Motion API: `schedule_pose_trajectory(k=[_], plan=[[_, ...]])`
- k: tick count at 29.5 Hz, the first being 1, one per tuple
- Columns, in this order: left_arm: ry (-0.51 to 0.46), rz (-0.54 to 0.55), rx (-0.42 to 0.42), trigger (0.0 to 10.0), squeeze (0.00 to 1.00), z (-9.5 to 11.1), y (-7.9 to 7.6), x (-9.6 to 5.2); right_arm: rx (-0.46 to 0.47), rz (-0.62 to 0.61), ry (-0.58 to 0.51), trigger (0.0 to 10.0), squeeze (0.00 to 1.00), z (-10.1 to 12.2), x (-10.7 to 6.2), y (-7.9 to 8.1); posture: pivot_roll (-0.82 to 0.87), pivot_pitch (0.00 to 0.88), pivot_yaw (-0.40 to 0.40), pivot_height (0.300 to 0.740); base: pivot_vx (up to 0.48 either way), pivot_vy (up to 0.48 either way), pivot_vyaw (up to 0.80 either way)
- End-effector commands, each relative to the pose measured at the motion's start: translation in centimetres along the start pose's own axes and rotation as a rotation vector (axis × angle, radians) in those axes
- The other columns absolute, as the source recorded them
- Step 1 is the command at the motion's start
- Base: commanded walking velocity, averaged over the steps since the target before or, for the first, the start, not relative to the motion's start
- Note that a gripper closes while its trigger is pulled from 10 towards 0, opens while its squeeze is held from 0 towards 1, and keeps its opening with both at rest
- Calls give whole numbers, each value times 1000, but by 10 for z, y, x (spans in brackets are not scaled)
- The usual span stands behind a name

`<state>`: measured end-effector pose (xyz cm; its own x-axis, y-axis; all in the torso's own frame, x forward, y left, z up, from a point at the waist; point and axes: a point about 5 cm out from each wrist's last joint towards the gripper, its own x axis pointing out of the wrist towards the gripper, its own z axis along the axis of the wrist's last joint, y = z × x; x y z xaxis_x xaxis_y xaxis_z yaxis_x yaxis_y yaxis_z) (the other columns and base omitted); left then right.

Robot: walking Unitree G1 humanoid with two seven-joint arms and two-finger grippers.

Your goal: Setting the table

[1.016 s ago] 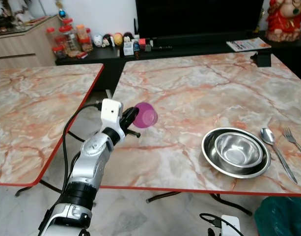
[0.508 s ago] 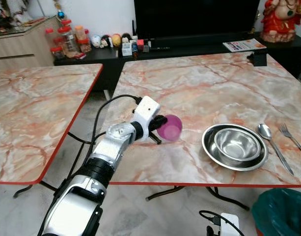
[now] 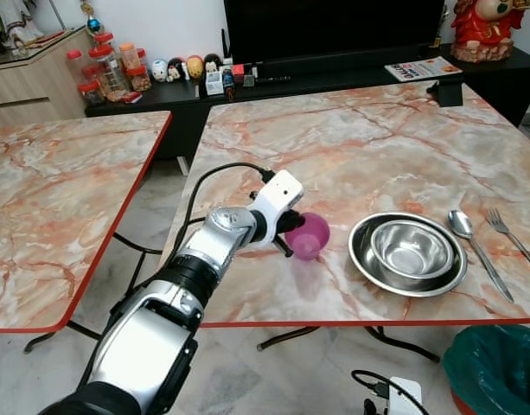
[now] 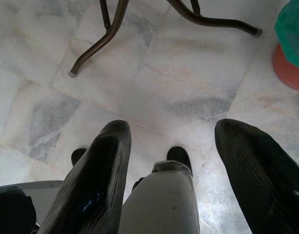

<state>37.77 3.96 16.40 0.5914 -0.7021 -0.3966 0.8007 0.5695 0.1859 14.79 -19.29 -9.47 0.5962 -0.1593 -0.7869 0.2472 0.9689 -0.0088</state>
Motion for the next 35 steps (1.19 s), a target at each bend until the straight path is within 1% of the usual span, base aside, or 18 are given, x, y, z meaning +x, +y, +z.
schedule_pose_trajectory(k=[1, 4, 6, 10, 13, 15, 20, 27, 29, 31, 33, 35], plan=[[26, 0, 6, 10000, 0, 3, 8, -4, 16, -3, 3, 10000, 0, -3, -1, 2, -105, 0, 150, 740, 0, 0, 0], [22, -39, -22, 10000, 0, 7, 9, -5, 16, -3, 5, 10000, 0, -3, -1, 2, -101, 0, 151, 740, 0, 0, 0], [20, -83, -49, 10000, 0, 10, 8, -6, 16, -2, 7, 10000, 0, -4, -1, 3, -95, 4, 157, 740, 0, 0, 0], [27, -124, -66, 10000, 0, 11, 8, -7, 19, -1, 9, 10000, 0, -4, -1, 3, -93, 5, 164, 740, 0, 0, 0], [36, -152, -60, 10000, 0, 13, 7, -7, 23, -2, 11, 10000, 0, -5, -1, 3, -91, 4, 166, 740, 0, 0, 0], [49, -166, -32, 10000, 0, 12, 6, -7, 26, -3, 12, 10000, 0, -5, -1, 3, -91, 4, 170, 740, 0, 0, 0], [59, -185, -24, 10000, 0, 9, 2, -5, 30, -4, 14, 10000, 0, -5, -1, 4, -93, 4, 173, 740, 0, 0, 0], [73, -259, -55, 10000, 0, 5, -10, 0, 35, -6, 15, 10000, 0, -6, -2, 4, -98, 7, 180, 740, 0, 0, 0], [73, -265, -62, 10000, 0, 5, -11, 0, 38, -7, 15, 10000, 0, -6, -2, 4, -98, 7, 180, 740, 0, 0, 0], [73, -266, -62, 10000, 0, 5, -11, 0, 38, -7, 15, 10000, 0, -6, -2, 4, -98, 7, 180, 740, 0, 0, 0], [80, -305, -45, 10000, 0, 3, -16, 1, 39, -9, 18, 10000, 0, -7, -2, 4, -100, 8, 188, 740, 0, 0, 0], [81, -304, -46, 10000, 0, 2, -16, 2, 42, -10, 18, 10000, 0, -8, -2, 4, -99, 8, 187, 740, 0, 0, 0]])
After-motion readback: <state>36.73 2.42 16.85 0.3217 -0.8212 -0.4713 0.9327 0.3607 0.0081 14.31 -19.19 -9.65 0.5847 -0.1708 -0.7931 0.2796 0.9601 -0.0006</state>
